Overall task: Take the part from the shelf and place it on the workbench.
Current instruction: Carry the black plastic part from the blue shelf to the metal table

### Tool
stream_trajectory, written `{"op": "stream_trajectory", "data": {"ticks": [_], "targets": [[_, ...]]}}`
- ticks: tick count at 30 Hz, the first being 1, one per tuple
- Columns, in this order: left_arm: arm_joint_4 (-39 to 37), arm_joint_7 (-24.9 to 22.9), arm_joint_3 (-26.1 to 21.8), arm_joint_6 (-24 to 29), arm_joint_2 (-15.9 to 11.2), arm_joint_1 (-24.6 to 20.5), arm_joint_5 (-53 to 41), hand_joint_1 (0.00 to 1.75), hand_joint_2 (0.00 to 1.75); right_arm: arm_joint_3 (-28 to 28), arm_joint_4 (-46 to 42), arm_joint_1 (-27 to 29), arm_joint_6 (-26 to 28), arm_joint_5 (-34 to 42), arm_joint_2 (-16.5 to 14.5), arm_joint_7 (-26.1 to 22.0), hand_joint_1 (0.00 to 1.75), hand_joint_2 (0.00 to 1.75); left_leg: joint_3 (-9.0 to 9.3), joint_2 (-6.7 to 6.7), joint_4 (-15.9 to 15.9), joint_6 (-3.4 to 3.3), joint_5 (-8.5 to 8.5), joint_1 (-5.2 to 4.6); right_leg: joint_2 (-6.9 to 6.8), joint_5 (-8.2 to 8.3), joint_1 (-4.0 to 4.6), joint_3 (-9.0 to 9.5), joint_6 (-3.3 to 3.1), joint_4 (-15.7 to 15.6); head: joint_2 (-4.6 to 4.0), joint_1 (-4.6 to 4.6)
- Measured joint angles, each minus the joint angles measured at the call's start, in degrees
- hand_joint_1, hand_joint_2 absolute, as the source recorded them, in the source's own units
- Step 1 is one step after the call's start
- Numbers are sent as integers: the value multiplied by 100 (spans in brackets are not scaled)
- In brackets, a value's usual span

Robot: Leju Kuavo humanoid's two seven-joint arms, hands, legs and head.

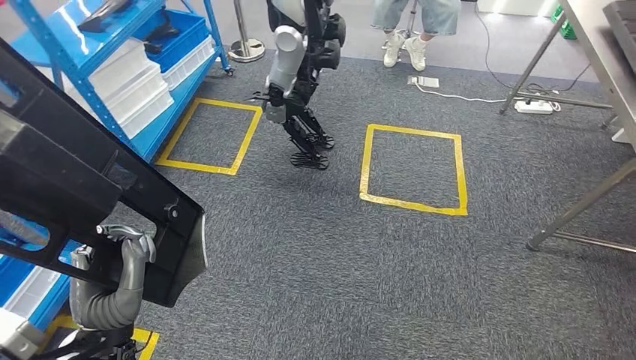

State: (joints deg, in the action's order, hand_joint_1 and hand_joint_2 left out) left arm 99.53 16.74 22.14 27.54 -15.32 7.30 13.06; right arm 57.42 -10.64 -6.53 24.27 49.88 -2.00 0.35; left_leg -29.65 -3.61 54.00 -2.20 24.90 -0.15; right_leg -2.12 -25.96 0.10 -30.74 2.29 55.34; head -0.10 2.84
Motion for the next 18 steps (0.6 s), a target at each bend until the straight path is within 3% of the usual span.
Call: {"op": "stream_trajectory", "data": {"ticks": [2, 4, 6, 8, 9, 10, 11, 14, 16, 18], "targets": [[2, -20, 8, -19, 0, -18, -17, 175, 175, 0, 0, 3, -1, 1, -1, -26, 0, 0, 2, -78, 8, 53, 12, -7, 64, 10, 24, -5, -70, -61, 0, 7], [9, -38, 17, -32, 0, -42, -35, 175, 175, 0, 0, 6, -2, 0, -4, -40, 0, 0, -23, -38, 110, 116, 101, 21, 147, 32, 16, -11, -133, -72, -1, 10], [25, -43, 25, -29, -1, -54, -53, 175, 175, 0, 0, 0, -3, -1, -8, -41, 0, 0, -249, 141, 642, 171, 409, 45, 224, 57, -8, -13, -188, -81, -1, 23], [33, -45, 34, -19, -2, -51, -62, 175, 175, 0, 0, -3, -3, -1, -9, -41, 0, 0, -641, 256, 1478, 198, 764, 50, 315, 66, -8, -19, -213, -79, -1, 34], [33, -46, 40, -15, -2, -49, -62, 175, 175, 0, 0, -3, -3, -1, -10, -41, 0, 0, -780, 273, 1758, 203, 828, 50, 369, 68, -7, -20, -216, -78, -1, 35], [34, -47, 47, -12, -2, -49, -62, 175, 175, 0, 0, -2, -3, 0, -10, -41, 0, 0, -823, 284, 1823, 201, 785, 50, 425, 69, -5, -17, -218, -77, -1, 36], [36, -48, 55, -11, -2, -50, -62, 175, 175, 0, 0, 0, -3, 0, -10, -41, 0, 0, -750, 302, 1641, 191, 636, 50, 485, 70, -5, -12, -218, -75, -1, 36], [49, -48, 66, -11, -2, -60, -64, 175, 175, 0, 0, -7, -3, -4, -21, -41, 0, 0, -204, 560, 418, 124, 84, 52, 656, 71, 2, -5, -200, -64, -1, 37], [56, -58, 69, -11, -2, -58, -66, 175, 175, 0, 0, -10, -3, -8, -30, -41, 0, 0, -57, 681, 57, 92, -7, 37, 748, 84, 4, -37, -156, -59, -1, 34], [66, -68, 75, -10, -2, -66, -68, 175, 175, 0, 0, -2, -3, -14, -30, -38, 0, 0, -55, 604, 20, 52, -27, 35, 813, 93, -12, -70, -95, -56, -1, 30]]}}
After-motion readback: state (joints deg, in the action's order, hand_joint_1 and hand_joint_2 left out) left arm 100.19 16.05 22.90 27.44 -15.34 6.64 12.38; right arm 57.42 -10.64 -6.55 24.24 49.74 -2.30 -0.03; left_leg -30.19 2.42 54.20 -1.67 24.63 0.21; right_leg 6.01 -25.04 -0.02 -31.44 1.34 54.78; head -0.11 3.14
